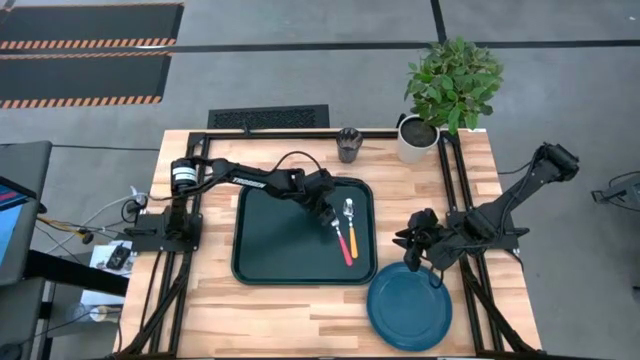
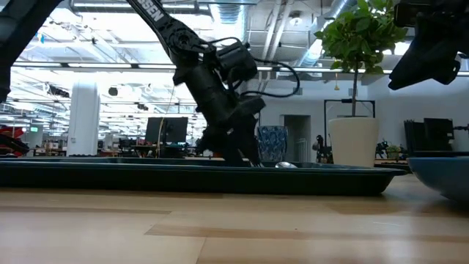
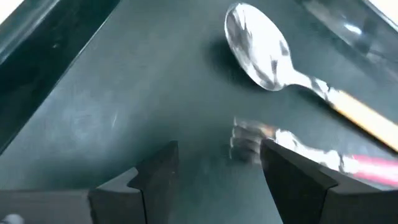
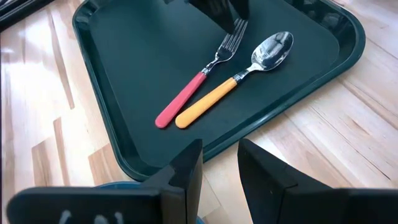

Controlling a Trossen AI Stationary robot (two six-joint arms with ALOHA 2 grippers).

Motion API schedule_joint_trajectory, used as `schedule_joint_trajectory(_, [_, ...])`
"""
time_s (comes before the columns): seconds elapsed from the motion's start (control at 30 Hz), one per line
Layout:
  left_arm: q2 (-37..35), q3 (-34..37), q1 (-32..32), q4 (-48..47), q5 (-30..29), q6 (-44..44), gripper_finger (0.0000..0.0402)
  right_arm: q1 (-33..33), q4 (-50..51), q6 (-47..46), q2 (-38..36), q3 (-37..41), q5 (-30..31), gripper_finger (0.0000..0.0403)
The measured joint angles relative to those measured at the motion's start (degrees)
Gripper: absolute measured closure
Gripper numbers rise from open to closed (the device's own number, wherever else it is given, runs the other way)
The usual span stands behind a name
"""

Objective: Pick and place plate/cup/fork/spoon on tray
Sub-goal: Put the fork on the black serving tray

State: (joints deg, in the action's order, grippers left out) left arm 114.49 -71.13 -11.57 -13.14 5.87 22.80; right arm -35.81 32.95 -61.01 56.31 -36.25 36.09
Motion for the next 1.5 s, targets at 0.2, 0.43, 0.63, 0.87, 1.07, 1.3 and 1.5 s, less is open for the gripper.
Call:
schedule_joint_trajectory(0.2, [1.2, -0.2, 0.1, 1.0, -0.1, 0.8, 0.0208, 0.0, -0.1, 0.0, 0.0, 0.0, -0.1, 0.0275])
schedule_joint_trajectory(0.43, [1.2, -0.4, -0.1, 0.8, 0.7, 1.0, 0.0285, 0.0, 0.1, 0.0, 0.0, 0.0, -0.1, 0.0276])
schedule_joint_trajectory(0.63, [1.2, -0.5, -0.1, 1.4, 1.9, 1.2, 0.0353, 0.0, 0.1, 0.0, 0.0, 0.0, -0.1, 0.0276])
schedule_joint_trajectory(0.87, [1.1, -0.6, -0.3, 2.0, 5.9, 1.1, 0.039, 0.0, 0.1, 0.1, 0.0, 0.0, -0.1, 0.0276])
schedule_joint_trajectory(1.07, [0.9, -0.6, -1.4, 1.3, 9.6, 0.1, 0.0392, 0.0, 0.1, 0.1, 0.0, 0.0, -0.1, 0.0276])
schedule_joint_trajectory(1.3, [-0.2, -4.4, -4.1, -8.2, 13.8, -11.0, 0.0393, 0.0, 1.0, 0.0, 0.0, 0.0, -0.1, 0.0276])
schedule_joint_trajectory(1.5, [0.0, -10.7, -4.9, -17.6, 14.3, -21.7, 0.0393, 0.0, 1.4, 0.0, 0.0, 0.0, -0.1, 0.0276])
